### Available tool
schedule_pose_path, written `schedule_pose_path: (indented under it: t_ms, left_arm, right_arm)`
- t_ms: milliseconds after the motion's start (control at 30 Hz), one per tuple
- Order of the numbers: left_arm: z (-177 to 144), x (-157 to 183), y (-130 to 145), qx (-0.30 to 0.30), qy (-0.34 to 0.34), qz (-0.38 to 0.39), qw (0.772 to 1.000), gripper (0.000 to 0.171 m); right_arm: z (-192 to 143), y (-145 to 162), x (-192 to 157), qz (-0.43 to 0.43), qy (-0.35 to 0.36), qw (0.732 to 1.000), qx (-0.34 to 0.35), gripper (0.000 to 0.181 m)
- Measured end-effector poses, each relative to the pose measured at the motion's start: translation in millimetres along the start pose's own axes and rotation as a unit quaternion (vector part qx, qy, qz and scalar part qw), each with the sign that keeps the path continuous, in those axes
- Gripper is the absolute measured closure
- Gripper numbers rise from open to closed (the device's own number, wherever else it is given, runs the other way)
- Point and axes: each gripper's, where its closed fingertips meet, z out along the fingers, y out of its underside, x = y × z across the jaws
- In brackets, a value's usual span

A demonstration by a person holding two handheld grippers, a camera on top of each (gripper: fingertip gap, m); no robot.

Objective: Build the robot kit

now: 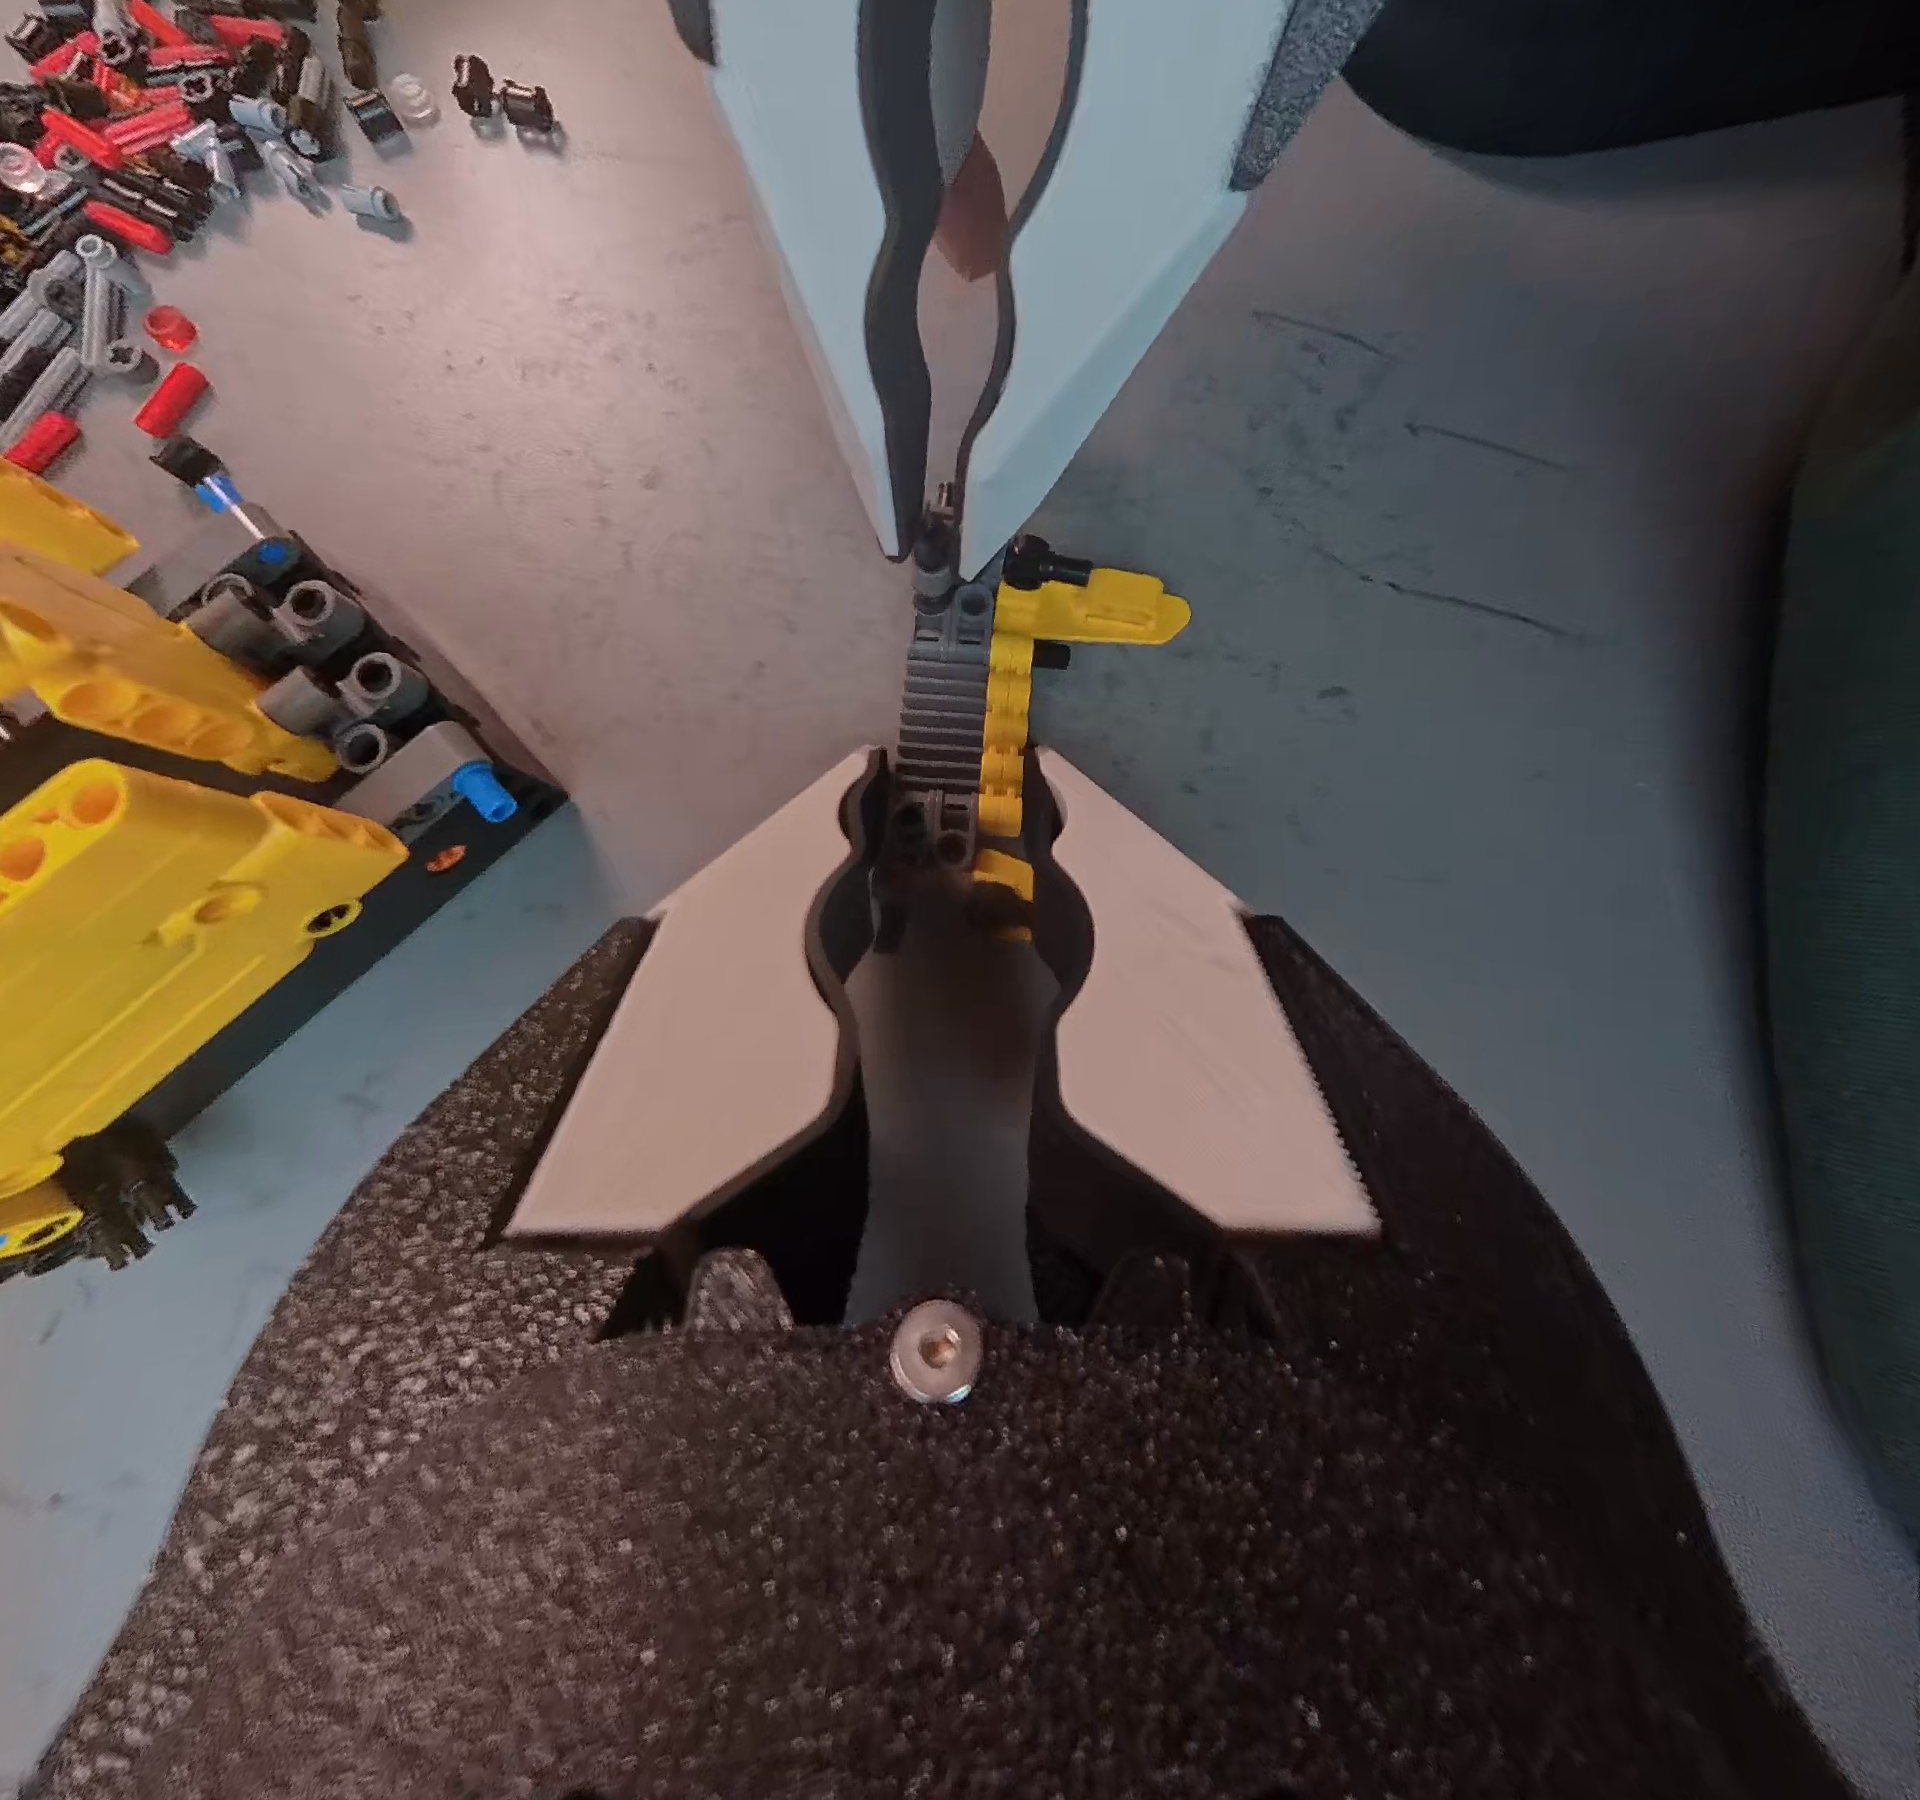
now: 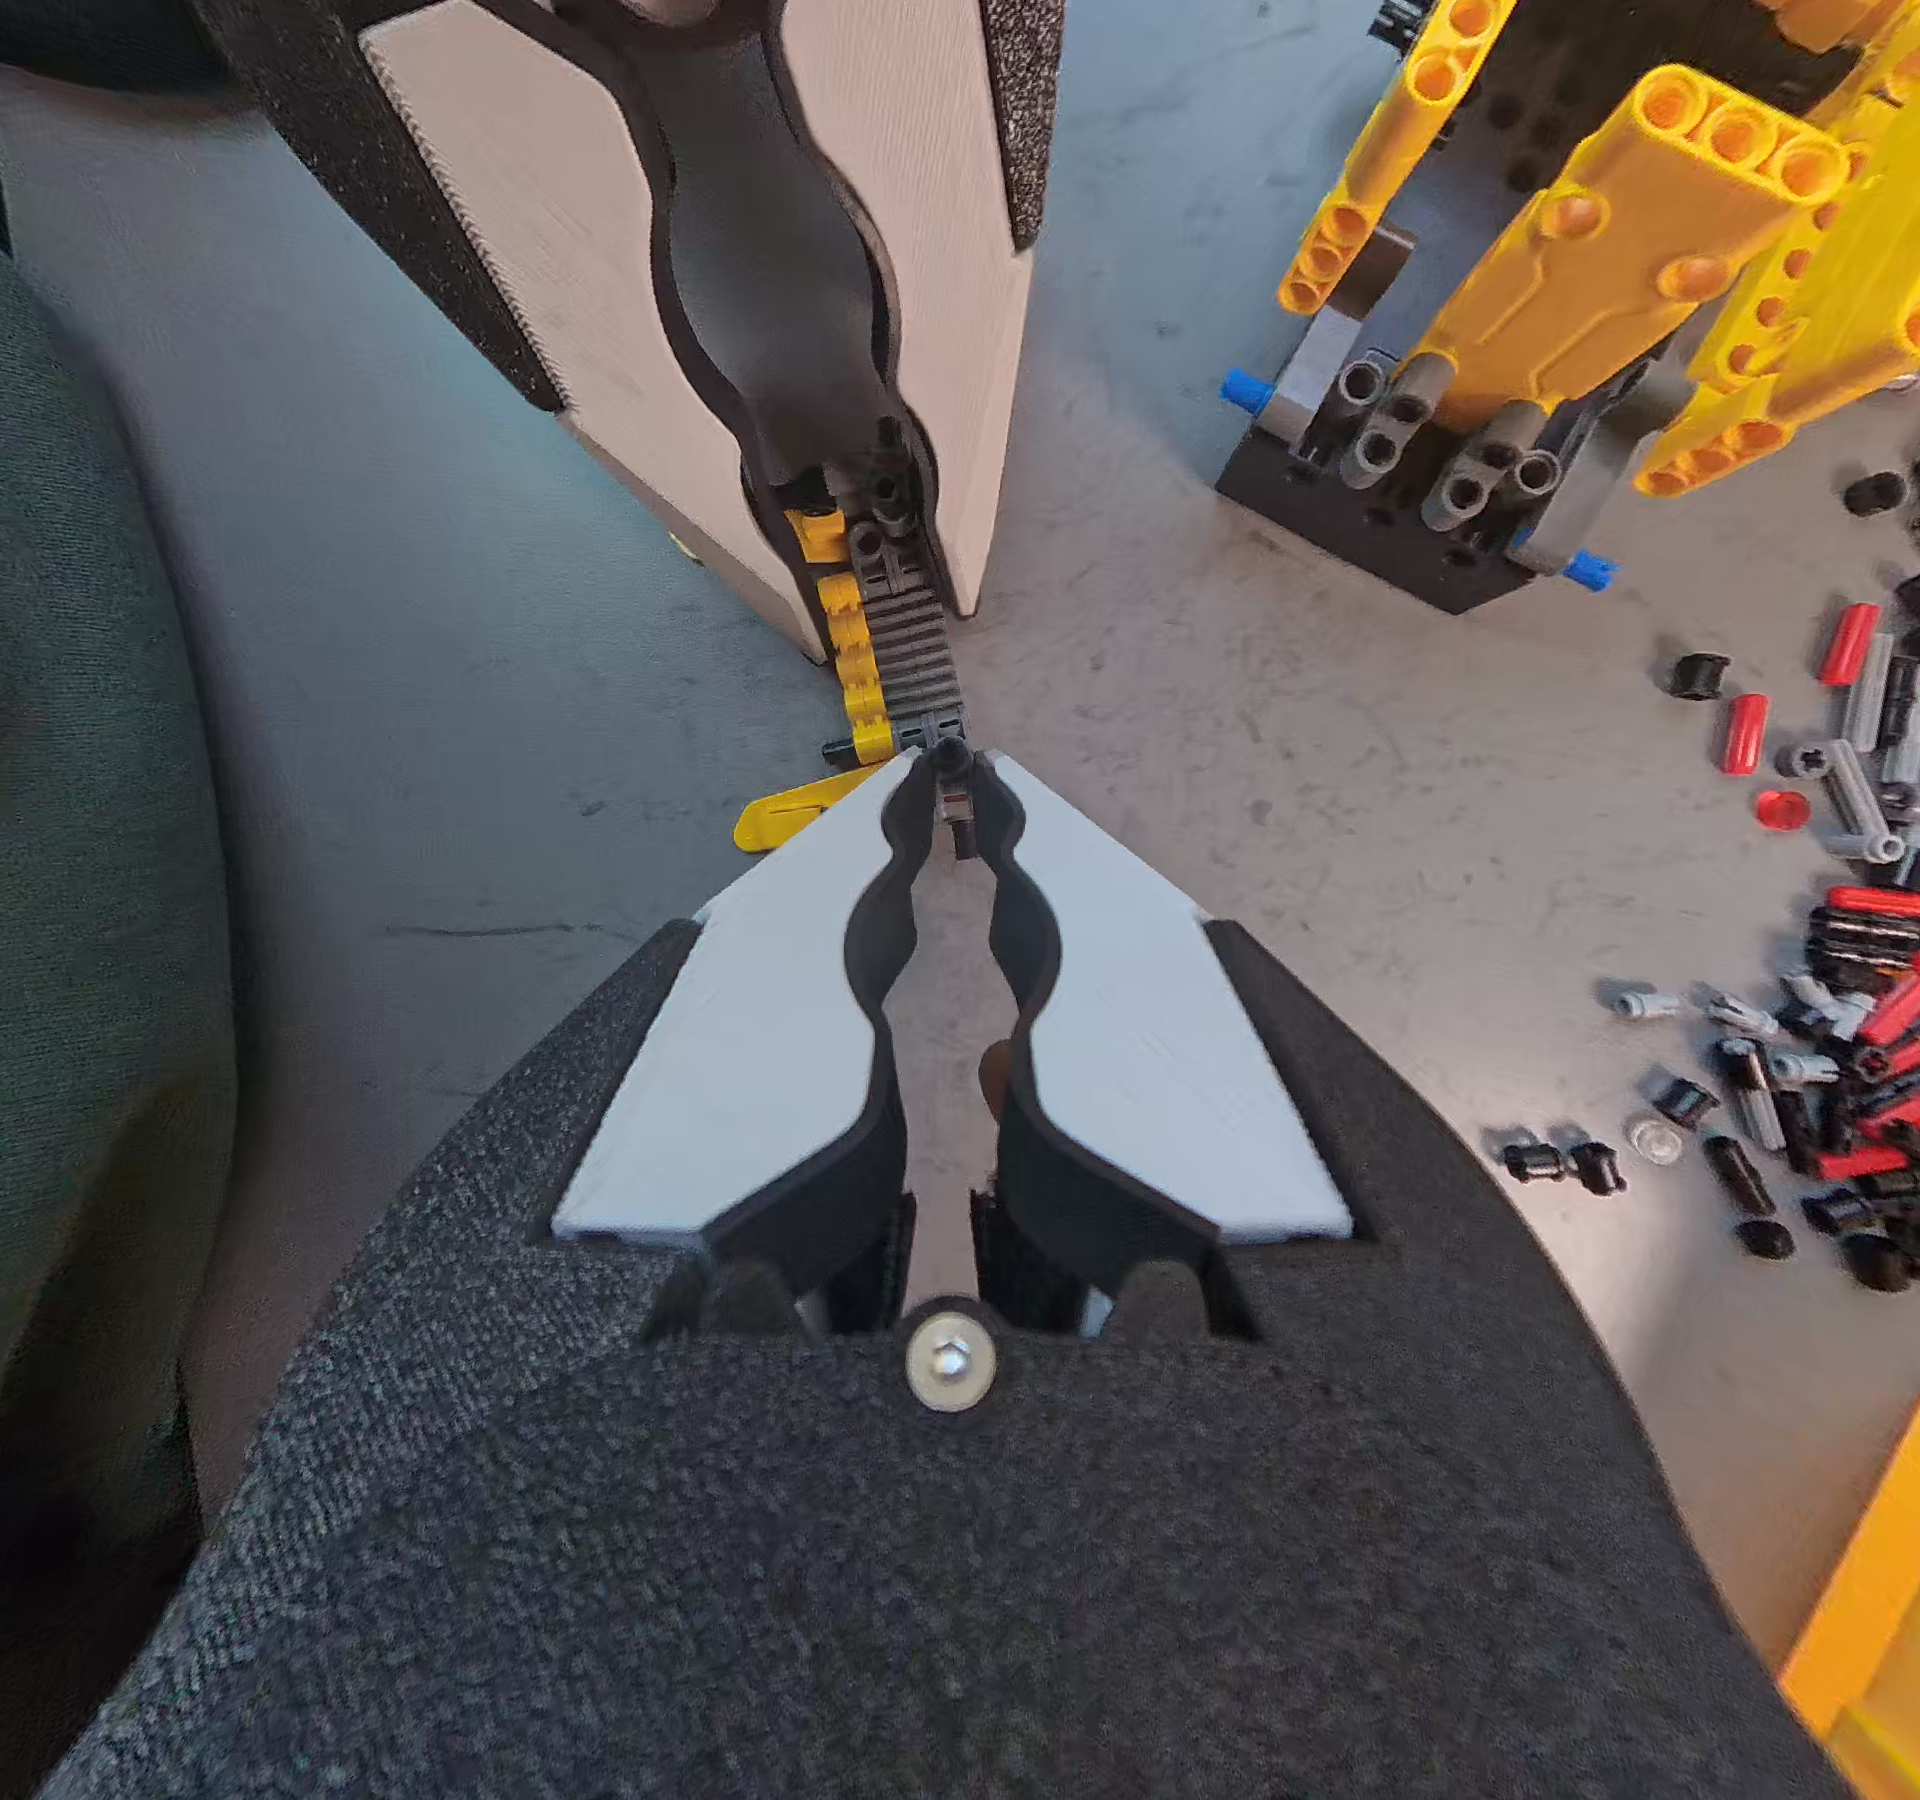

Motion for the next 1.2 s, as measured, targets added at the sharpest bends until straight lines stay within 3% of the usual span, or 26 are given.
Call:
schedule_pose_path:
  t_ms: [167,367,467,600,1033,1200]
  left_arm:
    - [-0.2,0.7,-0.2,0.005,0.006,-0.002,1.000,0.148]
    - [-0.4,1.3,0.1,0.003,0.002,-0.029,1.000,0.147]
    - [-6.1,2.6,2.1,0.004,0.007,-0.004,1.000,0.143]
    - [-23.8,9.5,0.3,0.030,0.048,0.001,0.998,0.125]
    - [-34.1,-8.2,24.1,0.027,0.054,0.025,0.998,0.121]
    - [-36.2,-6.1,30.5,0.032,0.086,0.038,0.995,0.123]
  right_arm:
    - [0.3,-0.6,0.5,0.020,-0.004,1.000,0.016,0.175]
    - [0.1,-0.3,1.0,0.016,0.045,0.999,0.002,0.175]
    - [0.9,-1.6,-1.3,0.029,0.039,0.999,0.010,0.175]
    - [0.6,-2.0,-1.0,0.037,0.043,0.998,0.025,0.175]
    - [0.7,-2.7,-1.7,0.057,0.011,0.995,0.076,0.175]
    - [0.8,-3.2,-2.2,0.058,-0.003,0.994,0.092,0.175]
